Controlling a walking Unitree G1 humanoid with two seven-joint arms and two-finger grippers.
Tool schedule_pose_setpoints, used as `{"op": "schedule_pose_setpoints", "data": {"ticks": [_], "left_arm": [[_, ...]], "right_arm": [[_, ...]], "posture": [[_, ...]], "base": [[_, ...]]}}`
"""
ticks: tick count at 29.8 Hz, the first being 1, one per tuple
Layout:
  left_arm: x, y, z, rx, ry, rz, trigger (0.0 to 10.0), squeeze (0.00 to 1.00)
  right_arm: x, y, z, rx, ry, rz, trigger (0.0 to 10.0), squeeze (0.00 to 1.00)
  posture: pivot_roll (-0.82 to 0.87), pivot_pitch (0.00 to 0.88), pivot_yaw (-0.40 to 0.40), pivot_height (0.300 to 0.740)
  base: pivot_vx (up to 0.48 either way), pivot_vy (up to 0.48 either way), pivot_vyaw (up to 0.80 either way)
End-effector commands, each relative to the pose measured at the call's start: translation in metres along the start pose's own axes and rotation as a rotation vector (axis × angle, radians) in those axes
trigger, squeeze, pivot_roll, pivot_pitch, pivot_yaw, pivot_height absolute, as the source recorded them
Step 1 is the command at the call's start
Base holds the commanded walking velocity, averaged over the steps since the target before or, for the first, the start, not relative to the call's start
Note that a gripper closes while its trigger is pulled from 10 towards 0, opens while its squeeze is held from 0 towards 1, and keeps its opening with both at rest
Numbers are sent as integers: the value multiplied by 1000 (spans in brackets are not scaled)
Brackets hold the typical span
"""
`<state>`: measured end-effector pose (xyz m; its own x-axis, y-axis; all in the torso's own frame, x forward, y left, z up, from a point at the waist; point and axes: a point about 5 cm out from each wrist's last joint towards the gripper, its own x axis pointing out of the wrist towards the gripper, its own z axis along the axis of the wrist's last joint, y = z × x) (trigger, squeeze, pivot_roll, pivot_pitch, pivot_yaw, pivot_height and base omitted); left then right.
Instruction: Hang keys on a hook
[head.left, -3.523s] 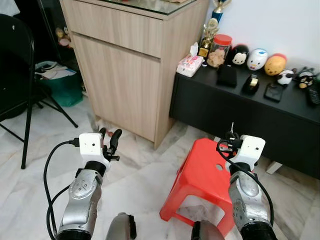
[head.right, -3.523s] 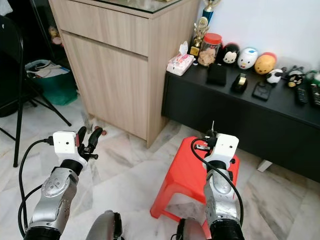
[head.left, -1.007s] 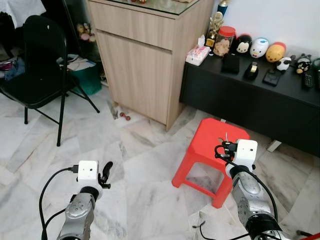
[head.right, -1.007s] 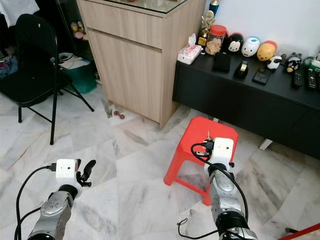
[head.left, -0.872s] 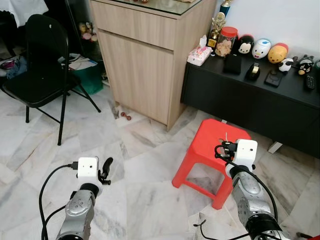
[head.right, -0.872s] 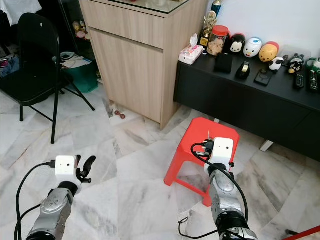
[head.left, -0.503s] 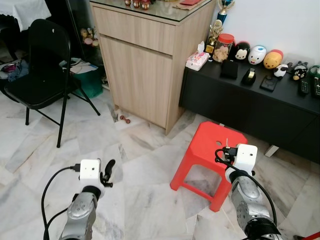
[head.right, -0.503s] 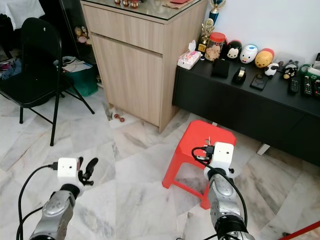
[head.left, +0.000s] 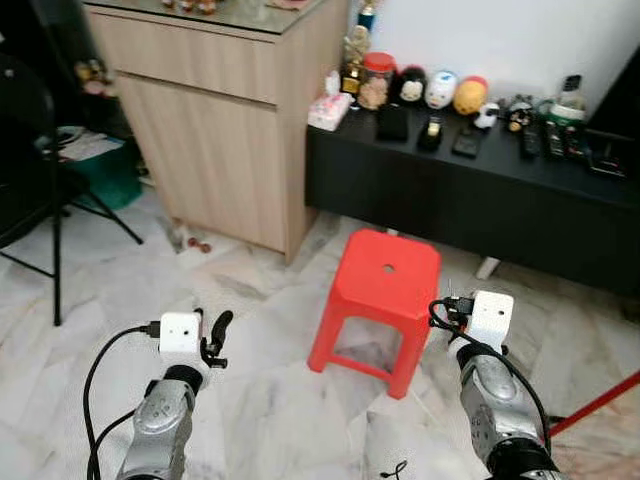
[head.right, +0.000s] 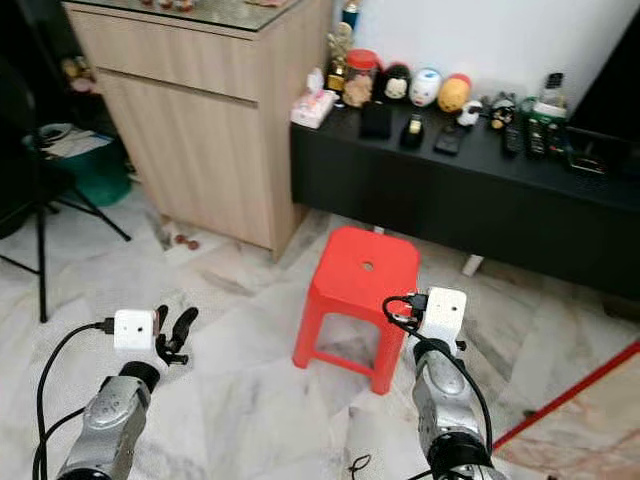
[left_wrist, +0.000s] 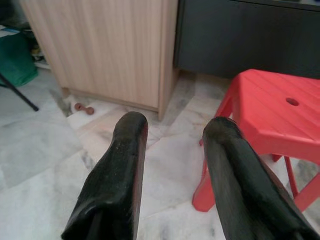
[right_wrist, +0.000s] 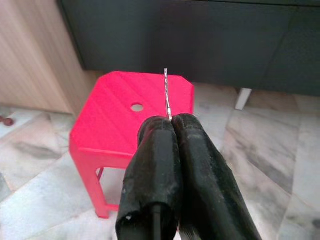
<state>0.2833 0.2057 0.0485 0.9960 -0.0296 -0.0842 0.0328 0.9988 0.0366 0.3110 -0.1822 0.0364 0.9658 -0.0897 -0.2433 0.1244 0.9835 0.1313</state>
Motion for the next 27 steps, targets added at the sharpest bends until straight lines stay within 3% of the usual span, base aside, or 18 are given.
{"op": "schedule_pose_setpoints", "data": {"ticks": [1, 12, 18, 27], "left_arm": [[-1, -2, -2, -5, 12, -10, 10000, 0], [-2, -4, -1, 12, 11, -29, 10000, 0], [-2, -5, 0, 12, 7, -24, 10000, 0], [-2, -4, 0, 3, 6, -19, 10000, 0]], "right_arm": [[-1, -2, -1, -3, 7, -7, 10000, 0], [-1, 4, -3, -14, 20, 13, 10000, 0], [-1, 4, -4, -19, 27, 16, 10000, 0], [-1, 5, -5, -24, 40, 23, 10000, 0]], "posture": [[158, 81, -59, 740], [157, 86, -65, 740], [157, 86, -68, 740], [156, 86, -70, 740]], "base": [[0, 0, -800], [0, 0, -800], [0, -450, -800], [0, 0, -790]]}}
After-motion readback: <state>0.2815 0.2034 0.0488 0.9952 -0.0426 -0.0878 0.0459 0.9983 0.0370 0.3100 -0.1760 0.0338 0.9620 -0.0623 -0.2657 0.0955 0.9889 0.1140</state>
